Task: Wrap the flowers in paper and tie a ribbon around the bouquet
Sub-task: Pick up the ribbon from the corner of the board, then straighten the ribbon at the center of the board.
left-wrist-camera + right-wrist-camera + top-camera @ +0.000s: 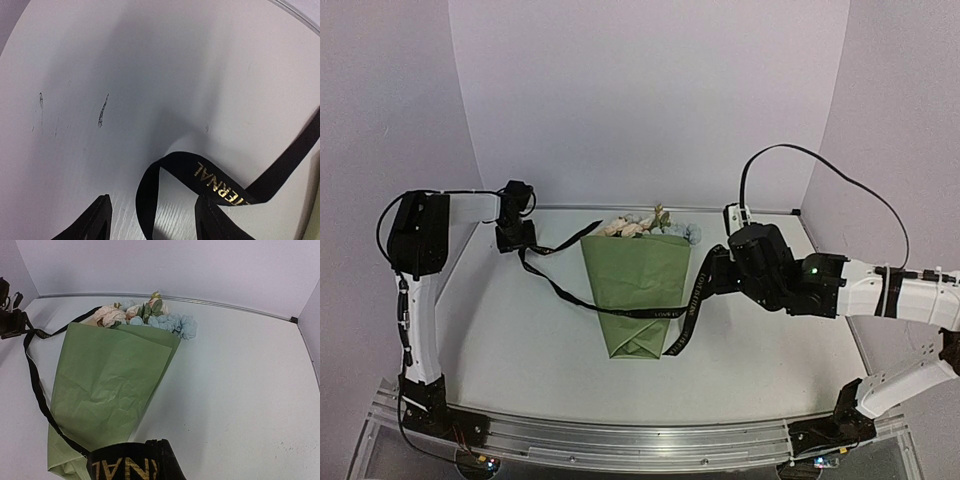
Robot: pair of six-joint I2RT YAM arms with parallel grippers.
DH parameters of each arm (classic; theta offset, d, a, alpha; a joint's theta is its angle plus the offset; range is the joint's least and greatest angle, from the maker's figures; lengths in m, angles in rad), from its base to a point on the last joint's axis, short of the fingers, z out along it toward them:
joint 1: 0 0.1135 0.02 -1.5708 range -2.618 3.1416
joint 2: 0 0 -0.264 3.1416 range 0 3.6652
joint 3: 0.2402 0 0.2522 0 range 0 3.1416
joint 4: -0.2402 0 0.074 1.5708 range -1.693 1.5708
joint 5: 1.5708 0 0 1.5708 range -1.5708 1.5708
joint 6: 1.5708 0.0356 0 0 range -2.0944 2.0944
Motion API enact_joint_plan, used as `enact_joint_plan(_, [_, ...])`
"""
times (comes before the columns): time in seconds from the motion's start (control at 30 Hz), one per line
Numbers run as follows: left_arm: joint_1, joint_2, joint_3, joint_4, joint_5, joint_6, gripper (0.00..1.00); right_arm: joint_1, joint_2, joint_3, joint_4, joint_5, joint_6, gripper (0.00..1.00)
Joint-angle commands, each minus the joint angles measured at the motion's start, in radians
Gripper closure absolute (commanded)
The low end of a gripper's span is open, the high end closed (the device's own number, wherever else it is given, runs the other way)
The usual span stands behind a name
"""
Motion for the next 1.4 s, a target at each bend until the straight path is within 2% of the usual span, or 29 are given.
enact_joint_plan(0.0, [0.014, 0.047, 0.053, -0.026, -0.011, 0.057, 0.44, 0.004, -0.044, -0.011, 0.007, 0.03, 0.015, 1.0])
enact_joint_plan(0.13, [0.029, 0.074, 0.038, 0.017, 0.032, 0.08, 0.45, 0.004, -0.056, -0.024, 0.007, 0.035, 0.022, 1.0])
enact_joint_plan(0.2, [0.035, 0.09, 0.04, 0.033, 0.043, 0.087, 0.5, 0.004, -0.06, -0.028, 0.006, 0.037, 0.024, 1.0])
enact_joint_plan(0.3, [0.048, 0.084, 0.026, 0.064, 0.058, 0.084, 0.71, 0.004, -0.068, -0.029, -0.005, 0.047, 0.022, 1.0])
enact_joint_plan(0.37, [0.051, 0.045, -0.002, 0.096, 0.044, 0.077, 0.88, 0.003, -0.075, -0.022, -0.015, 0.056, 0.012, 1.0])
enact_joint_plan(0.47, [0.053, -0.071, -0.041, 0.118, -0.015, 0.048, 1.0, 0.003, -0.079, 0.012, -0.05, 0.08, -0.025, 1.0])
enact_joint_plan(0.67, [0.054, -0.484, -0.189, 0.098, -0.156, -0.059, 1.0, -0.088, -0.132, 0.108, -0.194, 0.02, -0.022, 1.0])
enact_joint_plan(0.87, [0.034, -0.891, -0.433, 0.071, -0.191, -0.197, 1.0, -0.183, -0.166, 0.202, -0.373, -0.103, 0.008, 1.0])
enact_joint_plan(0.93, [0.011, -0.951, -0.543, 0.072, -0.17, -0.244, 1.0, -0.188, -0.168, 0.204, -0.425, -0.121, 0.024, 1.0])
enact_joint_plan(1.03, [-0.053, -0.958, -0.699, 0.068, -0.154, -0.318, 1.0, -0.198, -0.174, 0.166, -0.519, -0.118, 0.06, 1.0])
enact_joint_plan(1.2, [-0.159, -0.962, -0.914, 0.116, -0.079, -0.451, 1.0, -0.265, -0.235, -0.01, -0.624, -0.157, 0.19, 1.0])
enact_joint_plan(1.37, [-0.238, -1.042, -1.079, 0.1, -0.052, -0.6, 1.0, -0.271, -0.287, -0.162, -0.678, -0.195, 0.303, 1.0])
